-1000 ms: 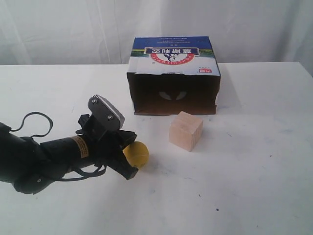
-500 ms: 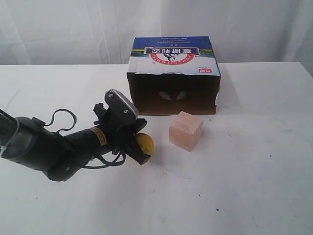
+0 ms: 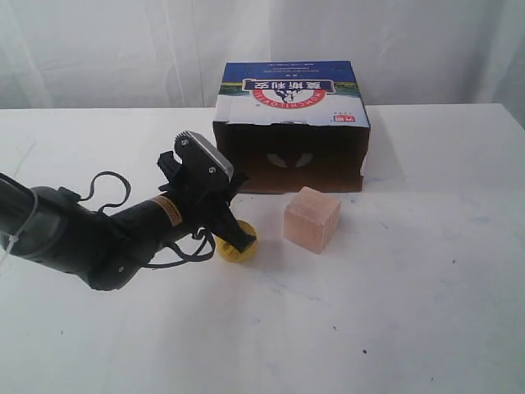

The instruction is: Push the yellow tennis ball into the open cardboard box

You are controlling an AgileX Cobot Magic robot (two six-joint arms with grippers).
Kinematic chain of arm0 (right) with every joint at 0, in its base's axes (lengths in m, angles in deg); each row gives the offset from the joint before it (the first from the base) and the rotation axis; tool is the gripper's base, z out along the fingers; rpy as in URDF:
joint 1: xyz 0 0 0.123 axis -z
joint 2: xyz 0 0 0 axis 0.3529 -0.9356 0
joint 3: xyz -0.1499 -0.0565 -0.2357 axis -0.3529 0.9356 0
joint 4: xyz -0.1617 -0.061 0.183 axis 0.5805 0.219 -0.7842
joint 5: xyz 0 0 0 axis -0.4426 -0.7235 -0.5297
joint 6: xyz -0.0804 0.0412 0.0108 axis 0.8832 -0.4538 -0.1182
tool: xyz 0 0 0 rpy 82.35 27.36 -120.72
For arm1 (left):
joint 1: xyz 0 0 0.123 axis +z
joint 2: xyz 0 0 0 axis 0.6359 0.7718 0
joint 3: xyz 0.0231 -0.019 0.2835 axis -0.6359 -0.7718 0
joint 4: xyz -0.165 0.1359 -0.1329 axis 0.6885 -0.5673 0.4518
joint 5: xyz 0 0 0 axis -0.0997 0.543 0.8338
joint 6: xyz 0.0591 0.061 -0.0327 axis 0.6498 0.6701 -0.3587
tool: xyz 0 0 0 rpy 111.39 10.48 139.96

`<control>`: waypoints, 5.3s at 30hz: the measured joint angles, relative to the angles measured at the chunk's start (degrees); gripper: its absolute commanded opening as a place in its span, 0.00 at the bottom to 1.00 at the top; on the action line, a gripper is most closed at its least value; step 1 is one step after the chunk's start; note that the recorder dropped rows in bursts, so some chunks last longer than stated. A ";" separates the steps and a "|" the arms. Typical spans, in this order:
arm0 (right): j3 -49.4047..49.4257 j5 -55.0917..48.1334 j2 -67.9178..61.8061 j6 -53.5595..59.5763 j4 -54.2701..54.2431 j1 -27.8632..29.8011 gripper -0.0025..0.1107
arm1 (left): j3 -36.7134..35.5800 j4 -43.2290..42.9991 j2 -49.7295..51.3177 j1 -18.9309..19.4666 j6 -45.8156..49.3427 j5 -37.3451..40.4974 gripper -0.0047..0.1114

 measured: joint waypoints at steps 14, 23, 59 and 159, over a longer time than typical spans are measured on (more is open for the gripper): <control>0.00 0.00 0.00 0.00 0.00 0.00 0.02 | -16.06 1.57 -10.11 0.21 -7.58 6.97 0.04; 0.00 0.00 0.00 -0.10 0.00 0.00 0.02 | -7.40 -0.18 -2.16 0.43 -9.52 0.26 0.04; 0.00 0.00 0.00 -0.10 0.00 0.00 0.02 | -2.42 -6.23 0.04 0.43 -11.03 10.16 0.04; 0.00 0.00 0.00 -1.05 0.00 0.00 0.02 | 13.47 -50.61 5.14 24.94 -51.05 11.28 0.04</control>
